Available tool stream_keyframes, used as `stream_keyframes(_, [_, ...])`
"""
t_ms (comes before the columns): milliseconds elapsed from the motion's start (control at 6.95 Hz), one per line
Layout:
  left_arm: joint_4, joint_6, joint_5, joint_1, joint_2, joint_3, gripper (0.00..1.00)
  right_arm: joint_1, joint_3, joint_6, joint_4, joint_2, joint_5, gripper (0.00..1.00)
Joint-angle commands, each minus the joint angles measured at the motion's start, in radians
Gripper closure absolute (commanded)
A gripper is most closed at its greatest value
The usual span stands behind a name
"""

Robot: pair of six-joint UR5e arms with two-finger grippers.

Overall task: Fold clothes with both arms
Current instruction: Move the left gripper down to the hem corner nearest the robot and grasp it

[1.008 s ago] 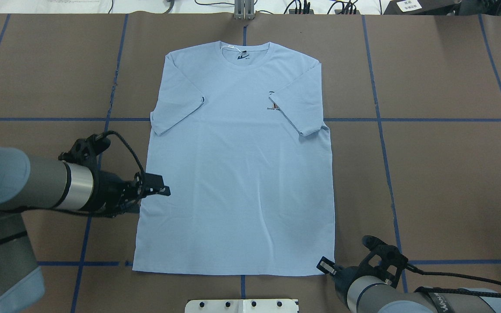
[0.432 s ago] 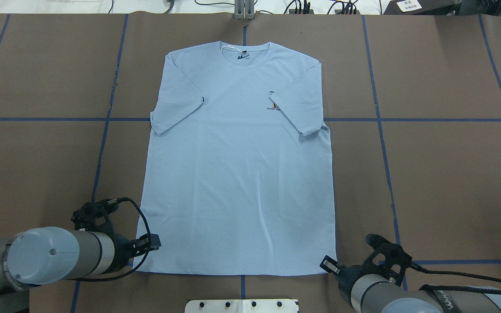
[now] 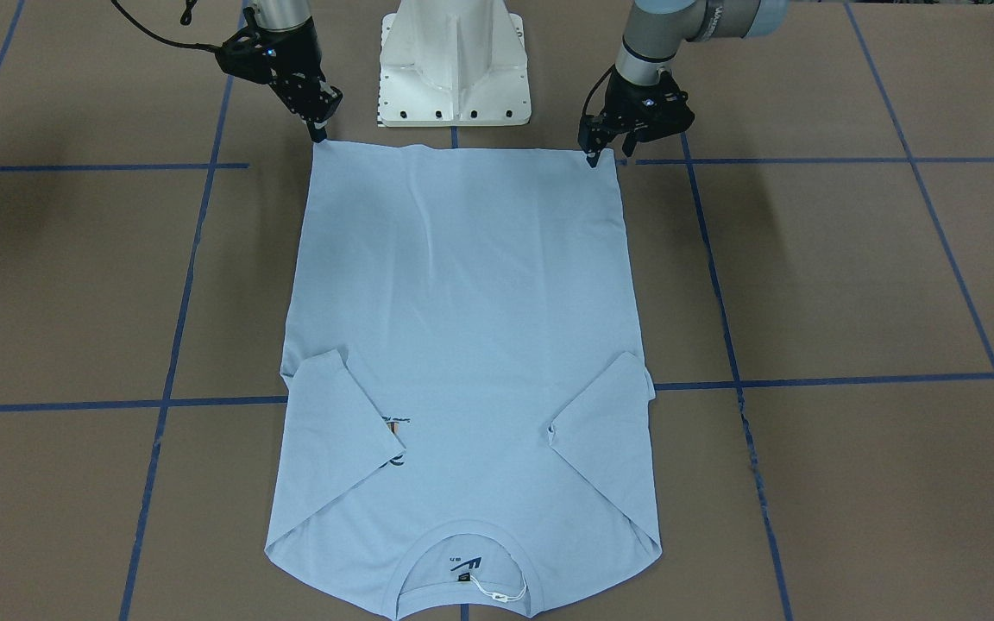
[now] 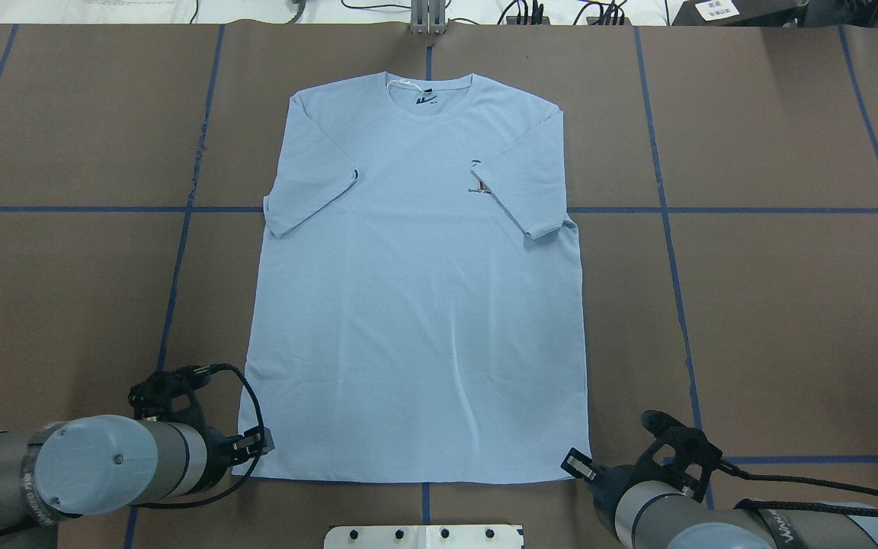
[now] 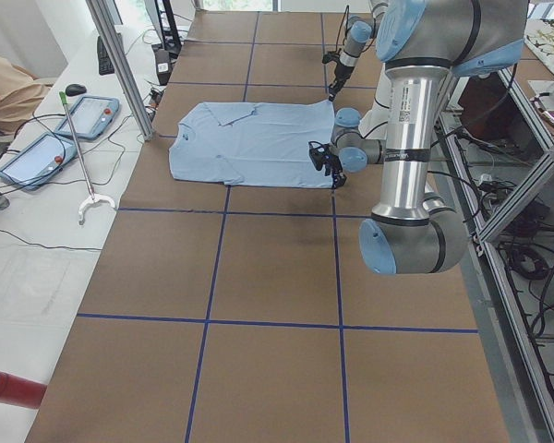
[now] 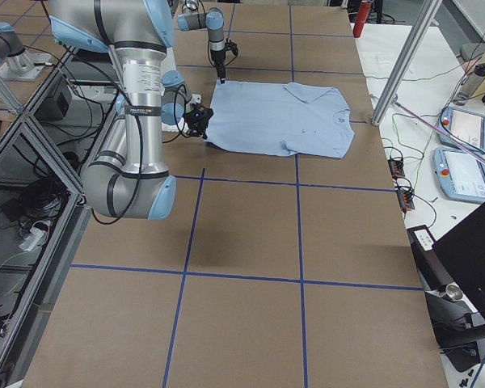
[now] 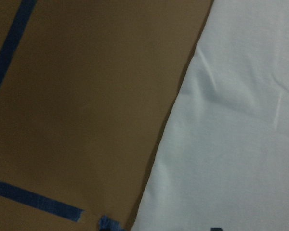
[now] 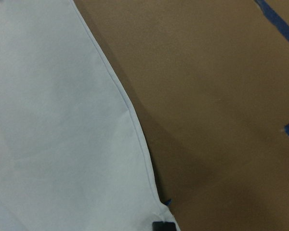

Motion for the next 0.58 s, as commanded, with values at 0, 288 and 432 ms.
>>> stream_keyframes(0, [0.002, -0.018, -0.012, 0.007, 0.002, 0.007, 0.57, 0.0, -0.002, 0.0, 0.0, 0.001, -0.001, 1.0])
stream_keyframes(288, [0.004, -0.035, -0.016, 0.022, 0.004, 0.01, 0.89, -0.001, -0.002, 0.0, 0.0, 0.002, -0.001, 1.0])
stream_keyframes(432, [0.005, -0.037, -0.021, 0.027, 0.004, 0.01, 1.0, 0.0, -0.002, 0.0, 0.0, 0.002, -0.001, 1.0])
